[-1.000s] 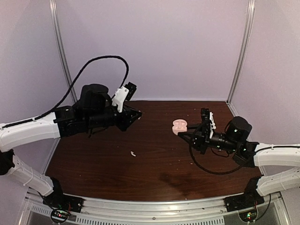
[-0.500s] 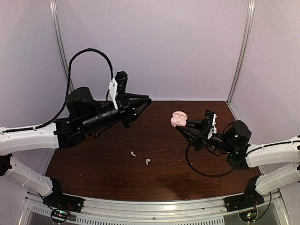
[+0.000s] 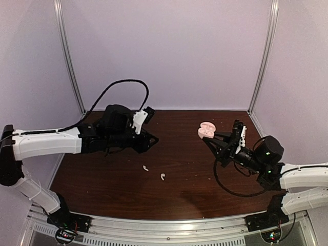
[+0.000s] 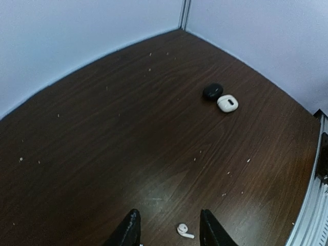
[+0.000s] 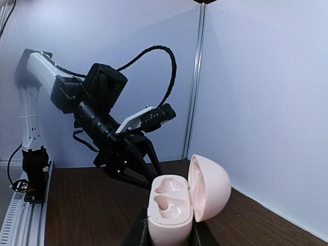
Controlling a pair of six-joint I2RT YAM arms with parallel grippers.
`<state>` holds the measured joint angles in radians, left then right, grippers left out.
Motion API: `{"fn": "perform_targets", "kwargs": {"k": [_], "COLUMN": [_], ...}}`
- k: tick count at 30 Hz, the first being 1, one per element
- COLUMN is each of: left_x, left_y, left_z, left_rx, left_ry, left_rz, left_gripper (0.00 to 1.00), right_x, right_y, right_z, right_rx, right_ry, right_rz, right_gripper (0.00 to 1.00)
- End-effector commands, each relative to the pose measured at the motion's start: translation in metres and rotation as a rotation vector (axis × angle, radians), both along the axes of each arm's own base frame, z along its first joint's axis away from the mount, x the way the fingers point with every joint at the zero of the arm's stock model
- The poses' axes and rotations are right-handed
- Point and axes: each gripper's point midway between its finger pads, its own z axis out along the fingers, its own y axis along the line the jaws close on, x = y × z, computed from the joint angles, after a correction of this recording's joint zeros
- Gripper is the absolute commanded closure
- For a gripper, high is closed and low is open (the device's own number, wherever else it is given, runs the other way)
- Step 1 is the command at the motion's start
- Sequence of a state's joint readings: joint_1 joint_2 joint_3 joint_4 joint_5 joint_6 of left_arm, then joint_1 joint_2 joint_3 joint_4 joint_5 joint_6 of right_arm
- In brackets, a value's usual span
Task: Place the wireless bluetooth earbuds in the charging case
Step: Pick up the left earbud from the center of the board.
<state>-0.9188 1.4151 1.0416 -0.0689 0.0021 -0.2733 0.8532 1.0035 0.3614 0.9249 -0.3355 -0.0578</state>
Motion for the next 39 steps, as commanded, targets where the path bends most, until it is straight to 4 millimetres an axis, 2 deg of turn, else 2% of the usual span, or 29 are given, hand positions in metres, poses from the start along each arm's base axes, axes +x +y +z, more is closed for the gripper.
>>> {"fn": "perform_targets", "kwargs": {"k": [1, 3, 6, 14, 20, 32, 39], "left_x": [-0.013, -0.015, -0.021, -0.028, -0.029, -0.030, -0.031], "left_y": [0.010, 0.004, -0.008, -0.032, -0.040, -0.038, -0.047], "left_z": [-0.086, -0.115, -0.139, -0.174, -0.186, -0.210, -0.213], "left_rx": [0.163, 0.209, 0.217, 0.267, 0.293, 0.417, 0.433], "left_ry": [0.285, 0.369, 0.467, 0.546, 0.573, 0.568, 0.551], "left_rz": [-0.009, -0.016, -0.029, -0.040, -0.056, -0.021, -0.055], "left_gripper": [0.59, 0.60, 0.59, 0.59, 0.59, 0.60, 0.64], "right_x": [0.007, 0.007, 0.009, 0.010, 0.011, 0.011, 0.011], "right_y": [-0.006, -0.007, -0.009, -0.014, -0.017, -0.020, -0.021], "right_z": [-0.018, -0.019, -0.022, -0.029, -0.030, -0.031, -0.032], "right_rx": [-0.029, -0.032, -0.040, -0.045, -0.048, -0.042, -0.043], "right_ry": [0.087, 0.096, 0.103, 0.114, 0.111, 0.115, 0.116], "right_rz": [-0.044, -0.048, -0.058, -0.077, -0.093, -0.101, -0.103], "right_gripper": [1.00, 1.00, 1.00, 1.00, 1.00, 1.00, 1.00]}}
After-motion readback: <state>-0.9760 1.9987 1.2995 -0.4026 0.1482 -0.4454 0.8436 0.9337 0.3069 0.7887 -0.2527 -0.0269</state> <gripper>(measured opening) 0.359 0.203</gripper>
